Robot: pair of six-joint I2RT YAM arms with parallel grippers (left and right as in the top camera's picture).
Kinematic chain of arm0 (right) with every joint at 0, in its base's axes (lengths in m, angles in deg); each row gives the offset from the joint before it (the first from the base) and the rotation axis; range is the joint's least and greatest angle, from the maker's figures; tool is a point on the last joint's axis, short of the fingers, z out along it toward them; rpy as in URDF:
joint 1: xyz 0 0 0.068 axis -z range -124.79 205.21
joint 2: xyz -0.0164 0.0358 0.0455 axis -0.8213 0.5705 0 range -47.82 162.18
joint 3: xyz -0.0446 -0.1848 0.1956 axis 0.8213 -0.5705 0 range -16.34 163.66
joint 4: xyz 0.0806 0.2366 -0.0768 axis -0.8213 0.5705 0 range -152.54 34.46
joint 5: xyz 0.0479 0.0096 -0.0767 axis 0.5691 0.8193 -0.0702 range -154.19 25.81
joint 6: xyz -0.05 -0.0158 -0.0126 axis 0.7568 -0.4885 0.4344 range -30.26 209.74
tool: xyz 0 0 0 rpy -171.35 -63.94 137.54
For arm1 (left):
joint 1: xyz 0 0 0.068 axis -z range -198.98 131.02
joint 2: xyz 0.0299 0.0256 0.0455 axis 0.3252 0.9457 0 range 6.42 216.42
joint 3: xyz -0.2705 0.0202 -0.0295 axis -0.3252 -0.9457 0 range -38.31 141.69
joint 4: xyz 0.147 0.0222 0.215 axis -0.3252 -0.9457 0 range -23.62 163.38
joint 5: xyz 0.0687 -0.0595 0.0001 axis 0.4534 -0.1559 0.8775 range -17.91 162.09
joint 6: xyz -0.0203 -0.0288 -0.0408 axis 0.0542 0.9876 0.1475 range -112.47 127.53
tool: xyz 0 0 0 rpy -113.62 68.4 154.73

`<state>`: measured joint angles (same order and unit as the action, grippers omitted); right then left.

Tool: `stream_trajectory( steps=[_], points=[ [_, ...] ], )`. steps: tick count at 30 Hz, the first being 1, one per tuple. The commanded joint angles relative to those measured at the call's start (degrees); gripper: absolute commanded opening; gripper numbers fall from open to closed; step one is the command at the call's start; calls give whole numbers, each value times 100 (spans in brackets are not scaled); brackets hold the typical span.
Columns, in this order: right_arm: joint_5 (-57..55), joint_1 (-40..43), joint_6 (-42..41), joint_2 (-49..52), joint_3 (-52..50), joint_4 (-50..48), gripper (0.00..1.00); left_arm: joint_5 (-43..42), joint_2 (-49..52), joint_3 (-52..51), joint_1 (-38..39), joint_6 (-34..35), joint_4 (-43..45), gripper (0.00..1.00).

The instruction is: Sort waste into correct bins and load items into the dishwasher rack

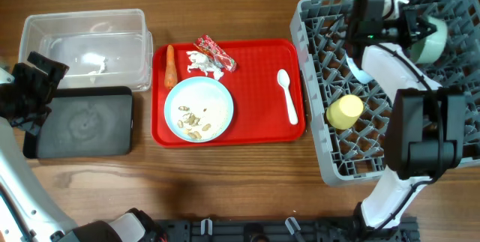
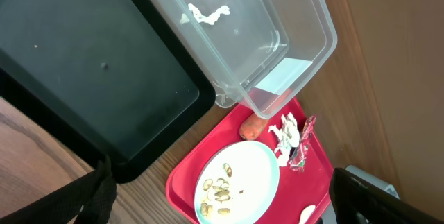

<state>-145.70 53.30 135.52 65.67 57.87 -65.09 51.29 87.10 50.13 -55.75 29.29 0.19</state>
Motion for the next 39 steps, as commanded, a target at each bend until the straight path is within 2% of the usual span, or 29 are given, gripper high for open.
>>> stream_trajectory(
  steps=[1,5,7,10,13,15,19,21,24,25,30,36,39],
  points=[
    [258,-7,358,107,-251,7,9,55,-33,-2,-24,13,7,100],
    [258,-13,376,107,-271,-17,9,55,-33,-2,-26,13,9,100],
    [258,-31,376,107,-271,-101,13,55,-33,-2,-24,13,7,100],
    [254,-125,439,105,-269,-470,44,55,-33,-4,-26,13,9,100],
    [138,-295,916,103,-269,-1130,54,55,-33,-2,-24,13,9,100],
    [-125,-420,1445,101,-269,-2026,58,55,-33,-2,-24,13,9,100],
    [-389,-723,3530,98,-269,-4992,61,55,-33,-2,-26,13,7,100],
    [-352,-957,4981,98,-251,-7079,67,55,-33,-4,-24,13,9,100],
    [-348,-1309,6284,98,-157,-8786,70,55,-33,-4,-26,13,9,100],
    [-393,-1408,6537,98,-153,-8924,71,55,-33,-2,-24,13,9,100],
    [-557,-1620,6332,105,-160,-8314,73,55,-33,-4,-26,13,7,100],
    [-557,-2201,6616,105,-157,-9158,76,55,-33,-2,-24,13,9,100],
    [-557,-2479,6673,48,-157,-9232,77,55,-33,-2,-26,13,9,100]
  ],
)
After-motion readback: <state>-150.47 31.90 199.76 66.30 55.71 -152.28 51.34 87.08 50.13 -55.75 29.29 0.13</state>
